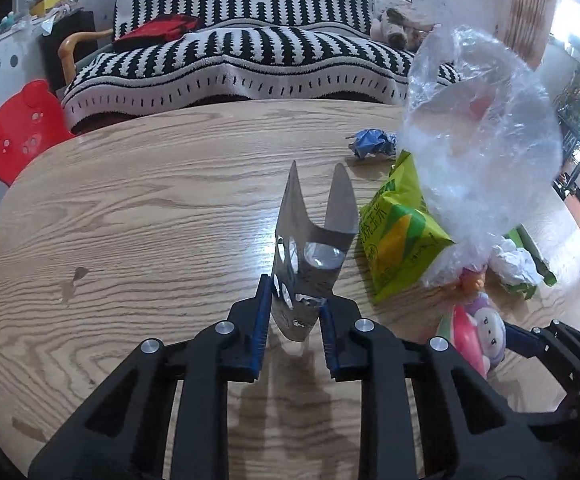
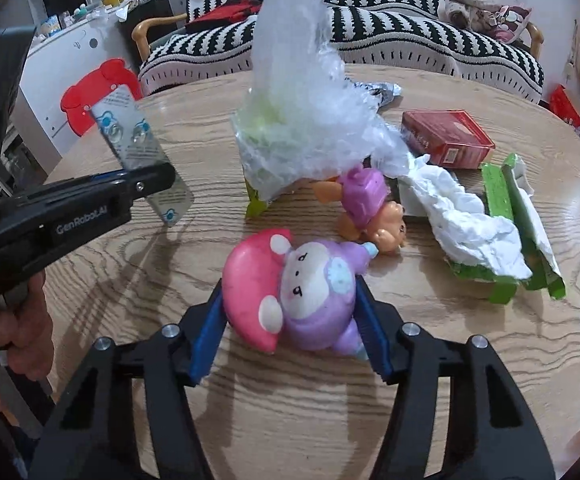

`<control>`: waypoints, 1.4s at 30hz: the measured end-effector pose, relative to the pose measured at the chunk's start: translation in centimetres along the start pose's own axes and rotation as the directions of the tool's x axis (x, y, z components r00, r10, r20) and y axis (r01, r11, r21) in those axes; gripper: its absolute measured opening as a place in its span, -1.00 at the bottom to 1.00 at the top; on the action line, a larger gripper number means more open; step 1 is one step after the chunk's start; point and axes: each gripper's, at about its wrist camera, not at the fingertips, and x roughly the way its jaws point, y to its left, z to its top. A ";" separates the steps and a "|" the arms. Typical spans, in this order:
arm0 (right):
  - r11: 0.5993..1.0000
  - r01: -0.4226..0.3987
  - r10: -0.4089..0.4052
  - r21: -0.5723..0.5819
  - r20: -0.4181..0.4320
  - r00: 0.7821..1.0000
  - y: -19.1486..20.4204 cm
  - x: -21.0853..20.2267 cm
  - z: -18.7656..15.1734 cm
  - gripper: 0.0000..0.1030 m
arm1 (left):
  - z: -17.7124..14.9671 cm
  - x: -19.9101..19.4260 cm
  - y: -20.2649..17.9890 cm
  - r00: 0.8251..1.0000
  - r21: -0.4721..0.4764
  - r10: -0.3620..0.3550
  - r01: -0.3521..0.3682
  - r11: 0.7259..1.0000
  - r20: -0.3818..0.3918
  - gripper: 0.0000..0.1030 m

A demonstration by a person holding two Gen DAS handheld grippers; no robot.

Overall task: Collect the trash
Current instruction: 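Lower both held items into the black bin and open both tools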

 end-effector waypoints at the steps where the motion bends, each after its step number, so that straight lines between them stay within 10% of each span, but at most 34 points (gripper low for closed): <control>1: 1.000 -0.003 0.003 0.000 0.005 1.000 -0.1 -0.5 -0.2 0.15 | -0.1 -0.3 0.0 1.000 0.006 0.002 -0.002 1.000 0.001 -0.57; 22: 0.985 -0.158 0.160 -0.076 0.022 0.987 -1.4 -14.9 -11.9 0.15 | -12.8 -12.5 -7.1 0.990 0.194 -0.120 0.131 0.972 -0.069 -0.57; 33: 0.983 -0.181 0.175 -0.028 -0.153 0.973 -0.2 -13.8 -18.1 0.15 | -20.1 -11.4 -8.2 0.943 0.233 -0.171 0.241 0.942 -0.286 -0.57; 42: 0.981 -0.193 0.186 -0.021 -0.168 0.968 0.1 -13.4 -17.4 0.16 | -20.0 -10.5 -8.6 0.938 0.234 -0.175 0.250 0.940 -0.301 -0.57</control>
